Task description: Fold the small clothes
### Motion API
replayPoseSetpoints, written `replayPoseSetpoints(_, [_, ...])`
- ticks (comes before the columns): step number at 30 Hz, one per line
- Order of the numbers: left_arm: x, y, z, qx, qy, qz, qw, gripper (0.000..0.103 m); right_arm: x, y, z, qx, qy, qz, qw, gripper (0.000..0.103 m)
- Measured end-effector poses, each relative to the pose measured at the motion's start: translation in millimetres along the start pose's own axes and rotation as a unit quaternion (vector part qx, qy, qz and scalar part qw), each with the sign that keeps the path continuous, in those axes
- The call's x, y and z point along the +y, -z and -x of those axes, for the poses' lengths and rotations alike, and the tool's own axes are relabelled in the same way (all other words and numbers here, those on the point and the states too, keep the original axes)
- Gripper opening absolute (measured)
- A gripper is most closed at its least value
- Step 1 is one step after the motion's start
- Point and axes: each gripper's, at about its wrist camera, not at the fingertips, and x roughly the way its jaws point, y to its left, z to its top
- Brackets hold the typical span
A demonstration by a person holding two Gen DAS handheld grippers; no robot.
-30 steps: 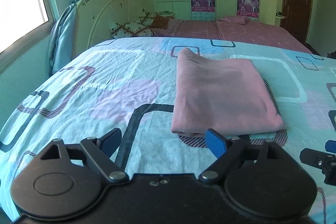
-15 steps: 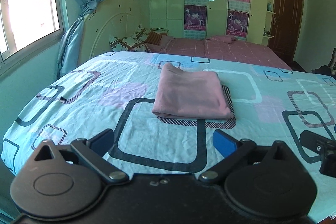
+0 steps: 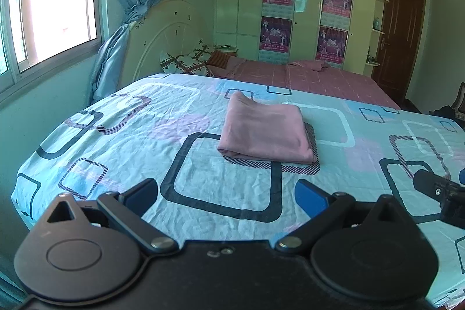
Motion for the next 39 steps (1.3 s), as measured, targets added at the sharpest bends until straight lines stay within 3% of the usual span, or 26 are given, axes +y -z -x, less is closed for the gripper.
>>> replayPoseSetpoints(39, [-2,-3,16,-0.013,0.002,-0.003,0.9999,0.101,4,0,15,-0.017,-0.003,0.012,1.0,0.103])
